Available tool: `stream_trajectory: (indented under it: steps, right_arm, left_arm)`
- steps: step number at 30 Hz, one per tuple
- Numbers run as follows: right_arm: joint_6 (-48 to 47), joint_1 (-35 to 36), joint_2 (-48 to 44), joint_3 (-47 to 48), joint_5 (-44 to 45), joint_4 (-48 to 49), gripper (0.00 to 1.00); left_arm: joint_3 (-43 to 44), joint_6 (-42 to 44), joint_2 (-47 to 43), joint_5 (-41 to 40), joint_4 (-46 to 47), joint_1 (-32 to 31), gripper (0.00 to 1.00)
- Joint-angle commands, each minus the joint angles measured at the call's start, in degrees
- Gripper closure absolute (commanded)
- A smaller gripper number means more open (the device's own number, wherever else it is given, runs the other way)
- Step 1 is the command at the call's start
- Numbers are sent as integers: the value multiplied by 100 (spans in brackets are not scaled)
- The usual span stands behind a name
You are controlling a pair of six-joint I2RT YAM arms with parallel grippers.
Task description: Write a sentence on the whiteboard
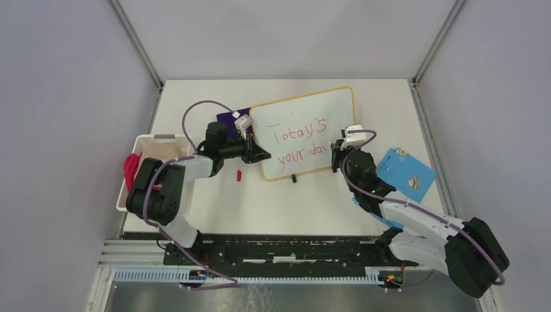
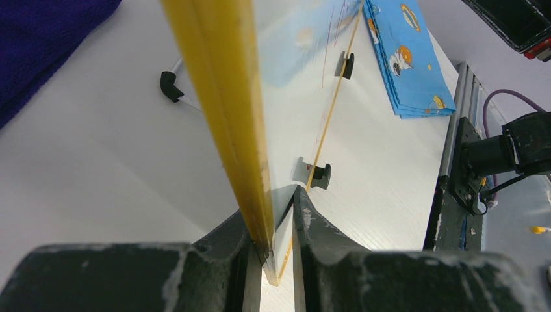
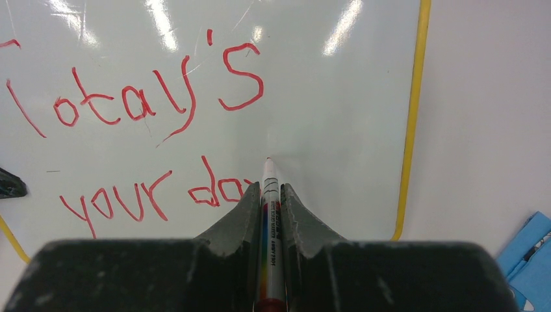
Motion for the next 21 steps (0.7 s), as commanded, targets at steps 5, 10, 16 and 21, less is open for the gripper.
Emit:
stream_trajectory:
  steps: [5,10,16,21]
  right_arm:
    - [28,-59,131,198,-2,251,100]
    - [88,-68,185,92,-47,271,100]
    - [129,-70,100,-84,-75,257,100]
    - [213,-66,51,-254,-164,249,100]
  left_arm:
    - [-114,751,343,-963,-864,-139,98]
    - [-115,751,338,-963,-866,-139,98]
    - [-117,754,344,-970,-873,-139,98]
    - [-121,749,343,-969,-873,-139,98]
